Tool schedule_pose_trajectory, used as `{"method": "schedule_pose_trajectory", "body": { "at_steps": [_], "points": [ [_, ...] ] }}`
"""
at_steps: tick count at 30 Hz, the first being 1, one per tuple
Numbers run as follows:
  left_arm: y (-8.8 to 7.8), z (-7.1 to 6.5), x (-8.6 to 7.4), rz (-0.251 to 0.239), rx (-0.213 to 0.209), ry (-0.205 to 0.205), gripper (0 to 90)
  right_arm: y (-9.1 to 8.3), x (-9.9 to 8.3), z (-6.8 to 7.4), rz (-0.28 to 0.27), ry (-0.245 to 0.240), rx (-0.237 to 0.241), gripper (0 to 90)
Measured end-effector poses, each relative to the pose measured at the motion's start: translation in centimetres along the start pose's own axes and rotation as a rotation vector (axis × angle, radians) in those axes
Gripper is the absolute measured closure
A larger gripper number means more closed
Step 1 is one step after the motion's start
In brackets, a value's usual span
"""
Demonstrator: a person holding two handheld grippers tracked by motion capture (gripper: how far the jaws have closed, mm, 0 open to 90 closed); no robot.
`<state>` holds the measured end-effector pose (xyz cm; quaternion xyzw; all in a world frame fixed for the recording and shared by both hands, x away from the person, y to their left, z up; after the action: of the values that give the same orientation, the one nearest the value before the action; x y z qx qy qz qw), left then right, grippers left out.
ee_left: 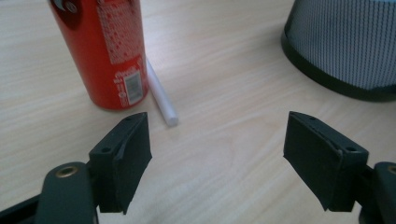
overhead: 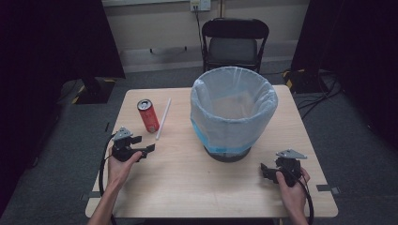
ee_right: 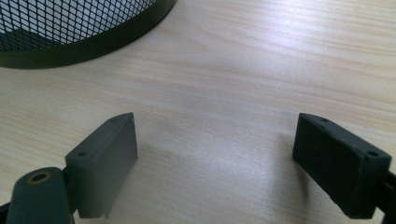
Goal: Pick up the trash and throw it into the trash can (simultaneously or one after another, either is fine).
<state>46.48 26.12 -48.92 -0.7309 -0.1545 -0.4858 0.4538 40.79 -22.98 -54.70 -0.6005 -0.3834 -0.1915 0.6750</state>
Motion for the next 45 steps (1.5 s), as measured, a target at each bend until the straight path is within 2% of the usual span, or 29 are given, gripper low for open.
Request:
{"method": "schedule_pose_trajectory", "body": {
  "at_steps": [4,6,11,13,17,19,22,27,29,31,33,34,36,38,40,42,45],
  "points": [
    [0.6,0.4,0.3,0.028,-0.009,0.011,20.4,0.0,0.0,0.0,0.000,0.000,0.000,13.0],
    [0.7,0.6,0.8,0.022,0.003,0.025,20.4,0.0,0.0,0.0,0.000,0.000,0.000,13.0],
    [1.0,1.1,1.5,0.026,-0.004,0.017,20.9,0.0,0.0,0.0,0.000,0.001,0.000,13.0],
    [1.1,1.3,2.0,0.025,0.008,0.024,21.1,0.0,0.0,0.0,0.000,0.000,0.000,13.0],
    [1.4,2.2,2.2,0.000,0.028,0.004,20.9,0.0,0.0,0.0,0.000,0.000,0.000,13.0],
    [1.7,2.5,2.0,0.015,0.033,0.011,20.8,0.0,0.0,0.0,0.000,0.000,0.000,13.0],
    [2.2,3.2,2.2,0.045,0.037,-0.008,20.7,0.0,0.0,0.0,0.000,0.001,0.000,13.0],
    [2.3,4.0,3.0,-0.006,0.067,-0.033,21.3,0.0,0.0,0.0,0.000,0.000,0.000,13.0],
    [2.6,4.3,2.8,0.028,0.044,-0.046,21.0,0.0,0.0,0.0,0.000,0.000,0.000,13.0],
    [2.9,4.5,3.1,0.030,0.052,-0.035,19.2,0.0,0.0,0.0,0.000,0.000,0.001,13.0],
    [3.1,4.6,3.8,-0.010,0.064,-0.051,19.2,0.0,0.0,0.0,0.000,0.000,0.000,12.9],
    [3.2,4.8,4.1,-0.019,0.075,-0.042,19.3,0.0,0.0,0.0,0.000,0.000,0.001,12.9],
    [3.8,5.1,4.3,0.015,0.062,-0.040,18.4,0.0,0.0,0.0,0.000,0.000,0.001,12.9],
    [4.1,5.5,4.7,0.012,0.084,-0.032,16.8,0.0,0.0,0.0,0.000,-0.001,0.001,12.9],
    [4.3,5.8,5.2,0.008,0.073,-0.032,16.8,0.0,0.0,0.0,0.000,-0.001,0.001,12.9],
    [4.7,6.1,5.3,0.007,0.091,-0.019,17.3,0.0,0.0,0.0,0.000,0.000,0.001,12.9],
    [5.3,6.6,4.9,0.008,0.099,-0.038,18.1,0.0,0.0,0.0,0.000,0.000,0.001,12.9]
  ]
}}
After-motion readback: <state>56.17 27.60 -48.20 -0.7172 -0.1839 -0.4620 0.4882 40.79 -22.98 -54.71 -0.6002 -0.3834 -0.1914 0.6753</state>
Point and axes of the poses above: each handheld gripper's, and its own axes: y roughly forward along the jaws, x roughly out of its top, z roughly to its left, the point moved 7 cm from there along y, roughly forward along the jaws, and after that the axes turned 1 degree about -z, right-handed, at the moved point
